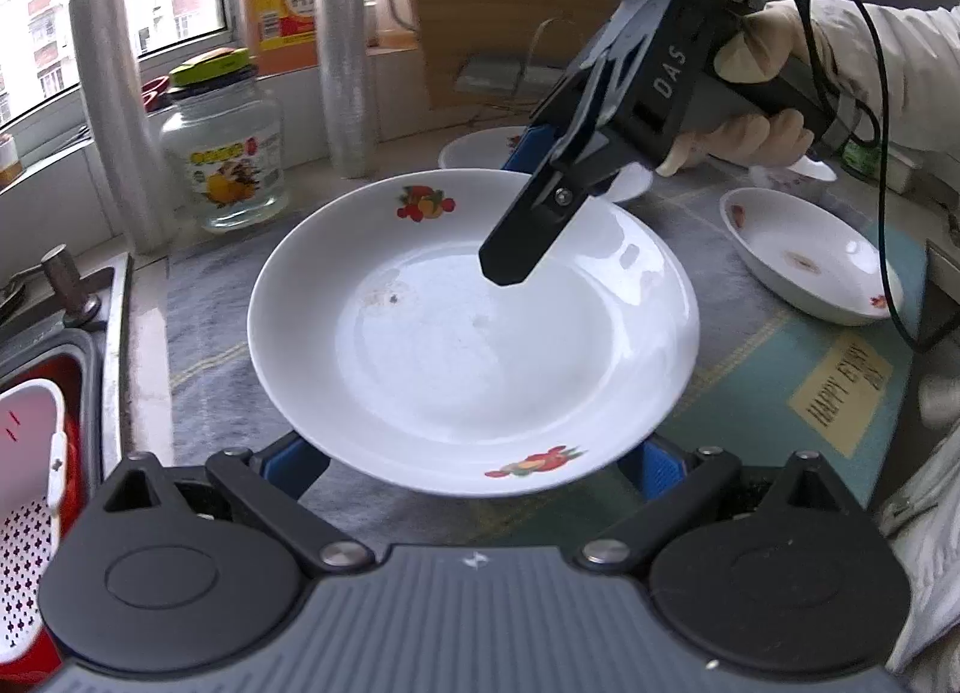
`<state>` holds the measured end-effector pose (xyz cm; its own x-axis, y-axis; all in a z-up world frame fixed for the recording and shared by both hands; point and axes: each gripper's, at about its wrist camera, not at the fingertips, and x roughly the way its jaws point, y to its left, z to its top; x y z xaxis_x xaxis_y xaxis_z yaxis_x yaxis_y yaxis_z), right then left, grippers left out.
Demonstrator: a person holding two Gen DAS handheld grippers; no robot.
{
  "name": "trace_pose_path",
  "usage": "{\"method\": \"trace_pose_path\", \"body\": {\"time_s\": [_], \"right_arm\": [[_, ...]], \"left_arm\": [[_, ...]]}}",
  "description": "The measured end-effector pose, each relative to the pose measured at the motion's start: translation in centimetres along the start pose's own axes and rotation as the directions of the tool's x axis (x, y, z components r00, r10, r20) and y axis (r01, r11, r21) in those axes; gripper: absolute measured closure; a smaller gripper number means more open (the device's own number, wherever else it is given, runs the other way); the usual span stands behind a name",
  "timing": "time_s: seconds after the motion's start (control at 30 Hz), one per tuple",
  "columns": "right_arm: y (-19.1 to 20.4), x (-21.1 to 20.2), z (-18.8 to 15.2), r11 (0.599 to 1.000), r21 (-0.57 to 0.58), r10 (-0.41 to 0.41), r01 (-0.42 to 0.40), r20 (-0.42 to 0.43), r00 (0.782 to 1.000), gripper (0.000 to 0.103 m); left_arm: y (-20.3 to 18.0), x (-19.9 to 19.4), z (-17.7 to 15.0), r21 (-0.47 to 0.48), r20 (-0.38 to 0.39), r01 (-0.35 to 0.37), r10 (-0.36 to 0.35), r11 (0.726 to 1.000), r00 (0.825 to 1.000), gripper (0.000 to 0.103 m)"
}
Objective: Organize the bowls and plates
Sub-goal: 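Lift and carry the plate with both tools toward the sink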
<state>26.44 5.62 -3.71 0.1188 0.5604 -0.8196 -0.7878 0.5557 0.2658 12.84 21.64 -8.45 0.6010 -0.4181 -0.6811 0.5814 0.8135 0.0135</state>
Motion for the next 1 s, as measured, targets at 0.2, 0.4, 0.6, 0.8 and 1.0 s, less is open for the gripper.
{"method": "trace_pose_path", "body": {"time_s": [0.2,0.4,0.6,0.8,1.0], "right_arm": [[-0.4,1.3,1.5,1.0,-0.015,-0.005,0.005,0.006,1.0,0.0],[-0.8,2.6,2.3,1.0,-0.025,-0.007,0.007,0.008,1.0,0.0],[-1.1,3.9,2.7,1.0,-0.022,-0.003,0.003,-0.001,1.0,0.0],[-1.3,4.7,3.1,1.0,-0.022,-0.014,0.014,-0.005,1.0,0.0],[-1.2,5.2,3.2,1.0,-0.021,-0.011,0.011,0.0,1.0,0.0]], "left_arm": [[1.6,0.9,0.2,-0.021,-0.004,-0.026,0.026,0.999,1.0,0.003],[2.5,1.5,0.0,-0.029,-0.005,-0.046,0.045,0.999,0.999,0.003],[3.0,1.9,-0.1,-0.032,-0.012,-0.073,0.072,0.997,0.997,0.003],[3.4,2.1,-0.1,-0.042,-0.013,-0.093,0.093,0.995,0.996,0.003],[3.7,2.5,-0.3,-0.042,-0.027,-0.101,0.1,0.994,0.995,0.003]]}}
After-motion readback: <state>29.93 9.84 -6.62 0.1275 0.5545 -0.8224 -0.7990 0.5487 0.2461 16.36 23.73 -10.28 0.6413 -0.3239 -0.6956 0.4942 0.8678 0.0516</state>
